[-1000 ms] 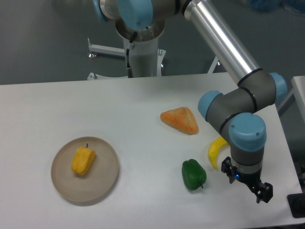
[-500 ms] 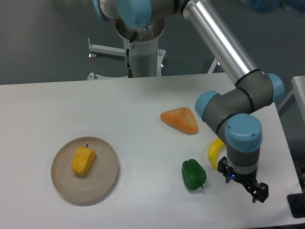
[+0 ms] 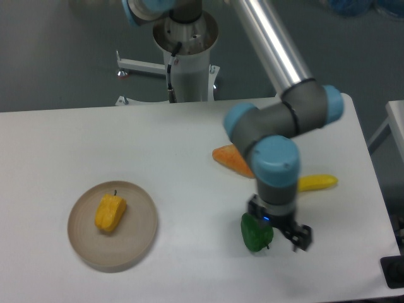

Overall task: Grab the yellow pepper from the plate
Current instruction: 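Move the gripper from beside the green pepper over the yellow pepper on the plate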

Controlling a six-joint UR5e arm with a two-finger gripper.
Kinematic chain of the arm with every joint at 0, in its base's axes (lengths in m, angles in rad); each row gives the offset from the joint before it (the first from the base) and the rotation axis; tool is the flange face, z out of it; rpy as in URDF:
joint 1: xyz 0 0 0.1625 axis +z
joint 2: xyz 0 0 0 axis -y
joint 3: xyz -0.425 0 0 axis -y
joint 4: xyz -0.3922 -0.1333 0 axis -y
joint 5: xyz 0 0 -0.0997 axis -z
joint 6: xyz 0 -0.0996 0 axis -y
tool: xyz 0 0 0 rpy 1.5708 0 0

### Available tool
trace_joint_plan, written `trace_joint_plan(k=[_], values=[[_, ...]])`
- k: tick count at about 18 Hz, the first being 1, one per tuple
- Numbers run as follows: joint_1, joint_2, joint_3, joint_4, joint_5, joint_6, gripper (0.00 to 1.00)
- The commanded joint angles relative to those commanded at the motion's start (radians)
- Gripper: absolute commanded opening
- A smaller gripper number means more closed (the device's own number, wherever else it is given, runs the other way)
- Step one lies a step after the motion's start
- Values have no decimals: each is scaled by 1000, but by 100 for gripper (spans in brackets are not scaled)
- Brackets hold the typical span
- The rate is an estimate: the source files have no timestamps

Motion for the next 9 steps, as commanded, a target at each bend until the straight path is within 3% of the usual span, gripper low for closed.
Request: trace_joint_plan(k=[3,9], values=[[-69,49,-62,-2,-34,-215,100],[-241,74,-160,-3,-100,-536,100]])
